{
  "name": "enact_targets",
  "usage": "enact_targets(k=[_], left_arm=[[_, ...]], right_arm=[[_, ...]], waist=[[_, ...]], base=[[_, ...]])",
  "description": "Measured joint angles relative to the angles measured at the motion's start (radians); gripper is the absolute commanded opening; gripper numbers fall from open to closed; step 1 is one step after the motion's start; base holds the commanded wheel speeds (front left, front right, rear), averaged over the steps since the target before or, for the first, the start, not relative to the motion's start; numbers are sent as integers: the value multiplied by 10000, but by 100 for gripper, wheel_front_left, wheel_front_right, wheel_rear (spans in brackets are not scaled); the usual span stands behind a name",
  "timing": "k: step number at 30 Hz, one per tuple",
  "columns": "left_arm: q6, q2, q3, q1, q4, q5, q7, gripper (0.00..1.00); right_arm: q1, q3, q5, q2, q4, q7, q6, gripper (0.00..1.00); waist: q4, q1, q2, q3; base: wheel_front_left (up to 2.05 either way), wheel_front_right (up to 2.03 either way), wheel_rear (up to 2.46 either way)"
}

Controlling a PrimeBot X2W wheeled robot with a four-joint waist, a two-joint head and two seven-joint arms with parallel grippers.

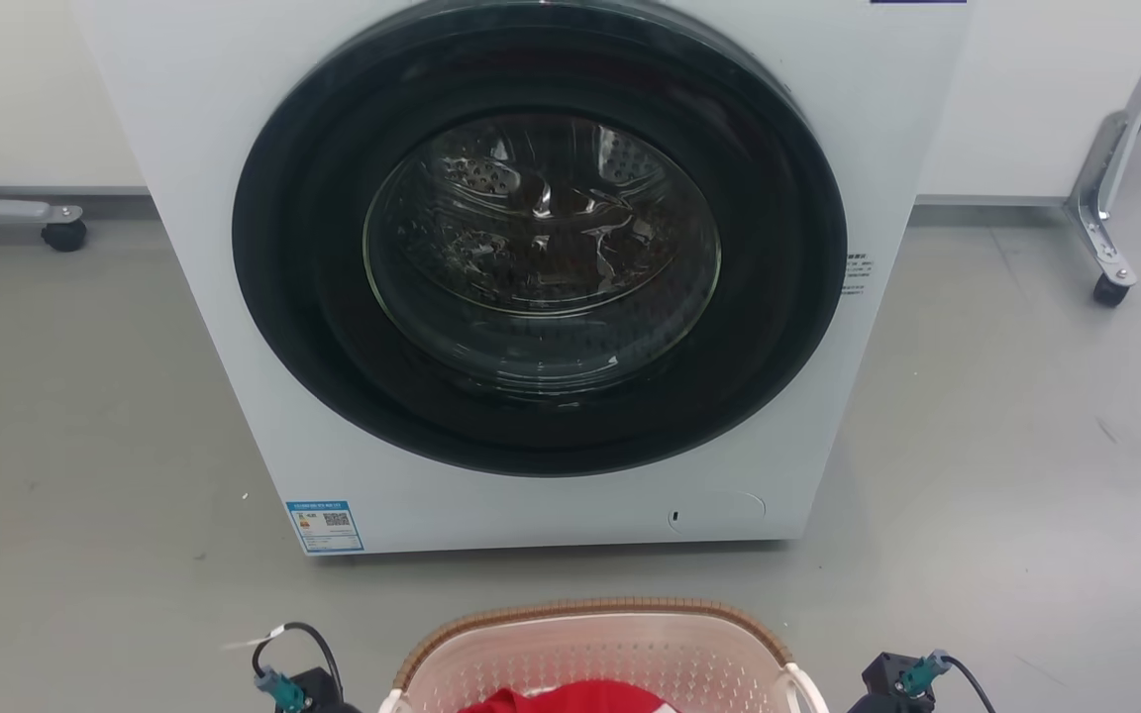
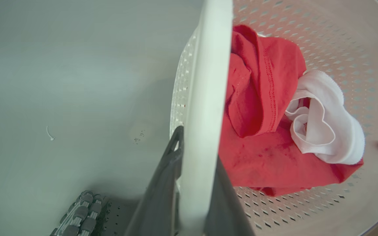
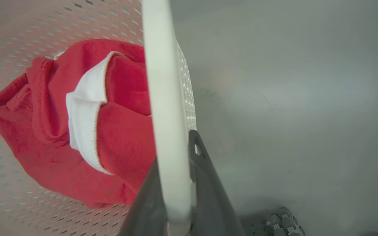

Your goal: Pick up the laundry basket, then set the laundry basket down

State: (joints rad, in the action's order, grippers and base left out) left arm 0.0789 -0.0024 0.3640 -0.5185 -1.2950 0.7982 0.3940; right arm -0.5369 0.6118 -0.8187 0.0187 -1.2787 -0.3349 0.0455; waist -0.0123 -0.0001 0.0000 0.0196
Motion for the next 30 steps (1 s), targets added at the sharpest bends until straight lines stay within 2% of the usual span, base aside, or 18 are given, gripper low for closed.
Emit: enact_targets(k=[30], left_arm=[[-276,-52,48,504,4,184,318,0]], right_arm=[[513,-171,-272,-2,-33,-487,-29,0]], waist=[[7,1,1,390]], base=[[0,0,0]])
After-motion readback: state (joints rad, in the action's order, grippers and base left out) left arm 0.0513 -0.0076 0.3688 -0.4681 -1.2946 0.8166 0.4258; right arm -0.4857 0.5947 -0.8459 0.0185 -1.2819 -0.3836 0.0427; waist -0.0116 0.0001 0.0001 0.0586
